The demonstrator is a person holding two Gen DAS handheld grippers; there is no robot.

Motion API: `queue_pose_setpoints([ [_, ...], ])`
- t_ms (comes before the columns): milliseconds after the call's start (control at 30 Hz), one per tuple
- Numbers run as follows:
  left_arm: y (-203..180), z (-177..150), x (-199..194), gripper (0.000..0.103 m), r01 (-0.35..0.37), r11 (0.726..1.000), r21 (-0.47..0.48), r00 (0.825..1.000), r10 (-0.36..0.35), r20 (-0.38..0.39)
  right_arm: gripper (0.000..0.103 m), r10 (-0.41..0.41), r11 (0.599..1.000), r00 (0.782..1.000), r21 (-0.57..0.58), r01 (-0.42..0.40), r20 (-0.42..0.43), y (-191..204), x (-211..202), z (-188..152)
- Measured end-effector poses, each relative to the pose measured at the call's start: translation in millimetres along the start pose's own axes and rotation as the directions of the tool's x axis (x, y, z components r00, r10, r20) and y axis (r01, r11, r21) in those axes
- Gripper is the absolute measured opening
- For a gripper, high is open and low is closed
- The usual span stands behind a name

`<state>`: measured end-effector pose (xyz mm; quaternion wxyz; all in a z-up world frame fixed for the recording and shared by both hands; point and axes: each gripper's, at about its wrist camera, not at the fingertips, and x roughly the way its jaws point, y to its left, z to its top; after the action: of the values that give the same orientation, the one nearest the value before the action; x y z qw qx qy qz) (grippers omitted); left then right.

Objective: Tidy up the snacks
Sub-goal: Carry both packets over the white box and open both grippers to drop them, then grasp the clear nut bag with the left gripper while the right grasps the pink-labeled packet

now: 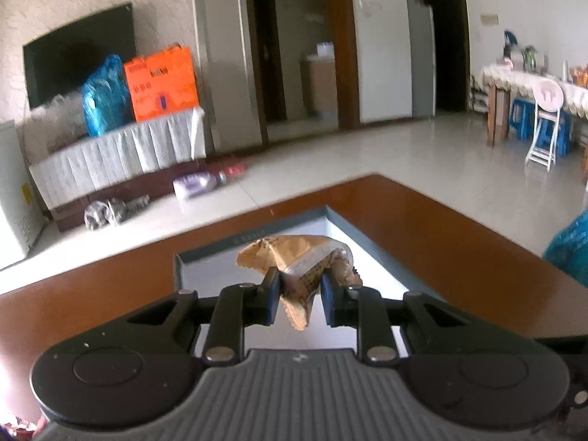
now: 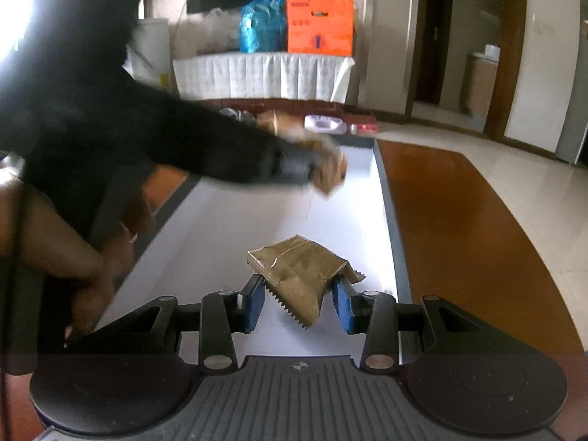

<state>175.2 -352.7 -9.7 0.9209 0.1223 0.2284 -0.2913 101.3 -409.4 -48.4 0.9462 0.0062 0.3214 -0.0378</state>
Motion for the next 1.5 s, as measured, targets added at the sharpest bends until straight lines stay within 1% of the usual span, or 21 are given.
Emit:
queue_pose_setpoints([
  [133, 9.0, -3.6, -1.9, 0.021, -0.018, 1.000, -0.010, 1.000, 0.018, -0.001, 0.041, -0.005, 1.000, 1.000, 0.006, 0.005, 0.002, 1.8, 0.7, 0.1],
  [200, 6.7, -6.0, -8.5, 0.028, -0.034, 0.999, 0.002, 0.999, 0.034, 0.021, 0.042, -0.003, 1.000, 1.000, 0.014, 0.003, 0.007, 1.6, 1.1, -0.2],
  [233, 5.7, -7.1, -11.0, 0.042, -0.041, 0.999, 0.009, 0.999, 0.041, 0.023, 0.043, 0.001, 1.000, 1.000, 0.019, -0.002, 0.009, -1.1, 1.4, 0.6],
  [267, 1.6, -9.0, -17.7, 0.061, -0.051, 0.999, 0.012, 0.998, 0.050, 0.027, 0.043, 0.001, 1.000, 1.000, 0.020, -0.001, 0.010, 0.2, 0.7, 0.4],
  [300, 0.8, -10.0, -20.9, 0.069, -0.063, 0.998, 0.012, 0.997, 0.063, 0.035, 0.045, 0.002, 1.000, 1.000, 0.022, -0.002, 0.011, 1.7, -3.0, -1.4],
  [333, -0.6, -11.2, -24.1, 0.080, -0.080, 0.997, 0.008, 0.995, 0.079, 0.052, 0.045, 0.003, 1.000, 1.000, 0.024, -0.003, 0.010, 2.4, -2.8, -1.3],
  [367, -0.1, -12.2, -28.8, 0.083, -0.085, 0.996, 0.003, 0.994, 0.085, 0.069, 0.046, 0.004, 1.000, 1.000, 0.024, -0.004, 0.013, -0.1, -5.0, -3.1],
  [433, 1.6, -11.7, -35.5, 0.086, -0.082, 0.997, -0.004, 0.994, 0.082, 0.074, 0.048, 0.009, 1.000, 1.000, 0.027, -0.009, 0.023, -1.4, -7.9, -3.0],
  [467, 2.2, -11.9, -38.2, 0.087, -0.084, 0.996, -0.005, 0.994, 0.084, 0.070, 0.054, 0.009, 0.999, 0.999, 0.031, -0.010, 0.031, -1.6, -10.1, -1.9],
  [500, 2.4, -11.9, -41.0, 0.088, -0.088, 0.996, -0.005, 0.994, 0.088, 0.067, 0.067, 0.006, 0.999, 0.999, 0.038, -0.008, 0.042, -2.1, -12.6, -1.7],
  [533, 2.5, -12.9, -43.2, 0.089, -0.091, 0.996, -0.006, 0.994, 0.091, 0.067, 0.075, 0.003, 0.999, 0.999, 0.043, -0.005, 0.054, -2.5, -15.0, -1.5],
  [567, 3.1, -13.1, -46.6, 0.090, -0.092, 0.996, -0.008, 0.993, 0.093, 0.067, 0.085, -0.004, 0.999, 0.998, 0.044, 0.001, 0.070, -2.2, -18.5, -1.5],
  [600, 3.4, -12.9, -50.8, 0.090, -0.096, 0.995, -0.010, 0.993, 0.096, 0.069, 0.086, -0.015, 0.999, 0.996, 0.040, 0.012, 0.083, -1.9, -21.4, -1.7],
  [867, 24.7, -20.9, -95.7, 0.090, -0.129, 0.991, -0.044, 0.988, 0.132, 0.080, 0.088, -0.013, 1.000, 0.990, -0.007, 0.014, 0.138, 11.7, -49.2, -5.8],
  [1033, 48.5, -33.6, -130.4, 0.090, -0.184, 0.979, -0.087, 0.979, 0.191, 0.071, 0.090, 0.003, 1.000, 0.989, -0.031, 0.001, 0.147, 32.8, -61.6, -5.9],
  [1100, 61.3, -38.2, -141.6, 0.090, -0.205, 0.973, -0.105, 0.976, 0.212, 0.054, 0.090, 0.012, 0.999, 0.988, -0.045, -0.005, 0.151, 41.0, -65.7, -6.0],
  [1267, 97.4, -69.0, -178.1, 0.090, -0.265, 0.954, -0.142, 0.962, 0.271, 0.026, 0.090, 0.053, 0.996, 0.986, -0.085, -0.040, 0.156, 65.1, -69.5, -1.7],
  [1333, 115.2, -88.0, -195.5, 0.090, -0.271, 0.948, -0.166, 0.960, 0.279, 0.028, 0.090, 0.085, 0.991, 0.983, -0.113, -0.067, 0.161, 76.3, -71.3, -1.6],
  [1367, 124.4, -98.7, -203.3, 0.090, -0.288, 0.942, -0.174, 0.955, 0.296, 0.022, 0.090, 0.101, 0.989, 0.982, -0.127, -0.080, 0.161, 81.0, -70.8, -1.4],
  [1433, 141.8, -118.3, -212.4, 0.090, -0.309, 0.932, -0.189, 0.949, 0.315, 0.002, 0.085, 0.137, 0.981, 0.979, -0.155, -0.113, 0.152, 90.6, -68.0, -0.2],
  [1500, 158.1, -137.1, -218.0, 0.090, -0.329, 0.921, -0.207, 0.944, 0.329, -0.035, 0.078, 0.172, 0.974, 0.976, -0.170, -0.148, 0.136, 100.0, -61.7, 0.9],
])
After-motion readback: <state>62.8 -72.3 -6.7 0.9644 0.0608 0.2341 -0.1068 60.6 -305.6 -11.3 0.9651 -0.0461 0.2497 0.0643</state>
